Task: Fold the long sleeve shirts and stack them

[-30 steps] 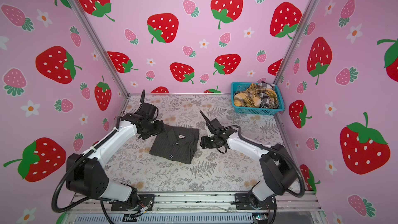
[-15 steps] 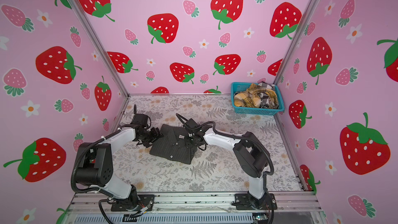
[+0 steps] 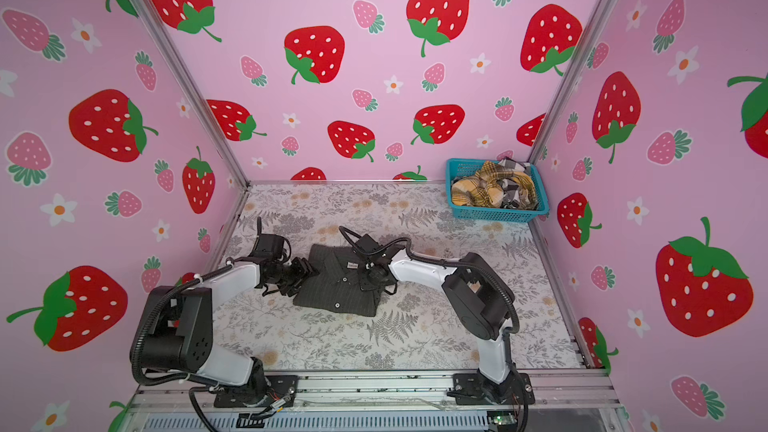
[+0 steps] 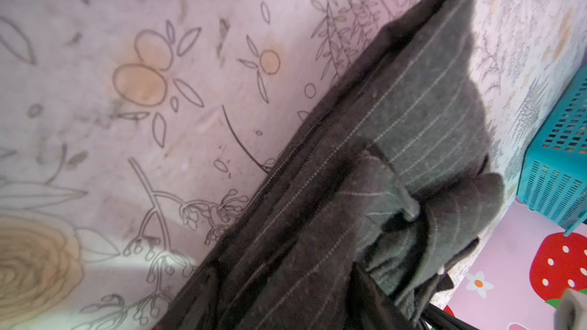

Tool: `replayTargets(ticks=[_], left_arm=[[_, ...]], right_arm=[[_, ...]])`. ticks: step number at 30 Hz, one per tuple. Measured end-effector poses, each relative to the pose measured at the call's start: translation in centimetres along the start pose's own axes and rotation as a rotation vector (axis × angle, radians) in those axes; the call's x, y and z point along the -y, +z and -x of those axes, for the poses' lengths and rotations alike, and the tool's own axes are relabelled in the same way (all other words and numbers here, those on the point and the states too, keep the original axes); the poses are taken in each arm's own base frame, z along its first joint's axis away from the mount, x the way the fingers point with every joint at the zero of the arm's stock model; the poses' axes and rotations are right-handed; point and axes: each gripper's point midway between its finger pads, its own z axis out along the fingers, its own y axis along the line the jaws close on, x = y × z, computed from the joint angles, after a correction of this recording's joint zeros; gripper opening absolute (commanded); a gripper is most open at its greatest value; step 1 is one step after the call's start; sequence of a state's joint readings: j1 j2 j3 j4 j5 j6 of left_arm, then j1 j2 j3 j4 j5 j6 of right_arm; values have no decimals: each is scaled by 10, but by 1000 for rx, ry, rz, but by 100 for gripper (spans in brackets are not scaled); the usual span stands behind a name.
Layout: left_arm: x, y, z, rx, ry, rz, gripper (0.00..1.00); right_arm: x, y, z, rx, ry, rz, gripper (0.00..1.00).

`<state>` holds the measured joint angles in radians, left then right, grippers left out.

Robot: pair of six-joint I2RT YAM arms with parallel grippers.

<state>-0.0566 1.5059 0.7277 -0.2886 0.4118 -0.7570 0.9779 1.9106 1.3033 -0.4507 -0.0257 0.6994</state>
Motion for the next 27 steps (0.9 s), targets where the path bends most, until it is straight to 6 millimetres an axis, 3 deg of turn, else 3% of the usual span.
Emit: replayTargets(ticks=[3,9,14,16,27], left_arm=[[-1,-3,-3,1,1,-1,66],[-5,-1,-10,-18,-7,-6,66],[-1,0,-15,-38,-9,-38,66],[0,0,-15,-41,-11,-46,66],[7,-13,-13,-20,-55,-96,66]], right_arm=[[1,-9,1,22,5,6,1],[18,-46,11,124,62,87,4],[43,-26,2,96,121,120,42],[46,-21,-3,80,121,121,51],[24,-41,-21,92,63,170,51]])
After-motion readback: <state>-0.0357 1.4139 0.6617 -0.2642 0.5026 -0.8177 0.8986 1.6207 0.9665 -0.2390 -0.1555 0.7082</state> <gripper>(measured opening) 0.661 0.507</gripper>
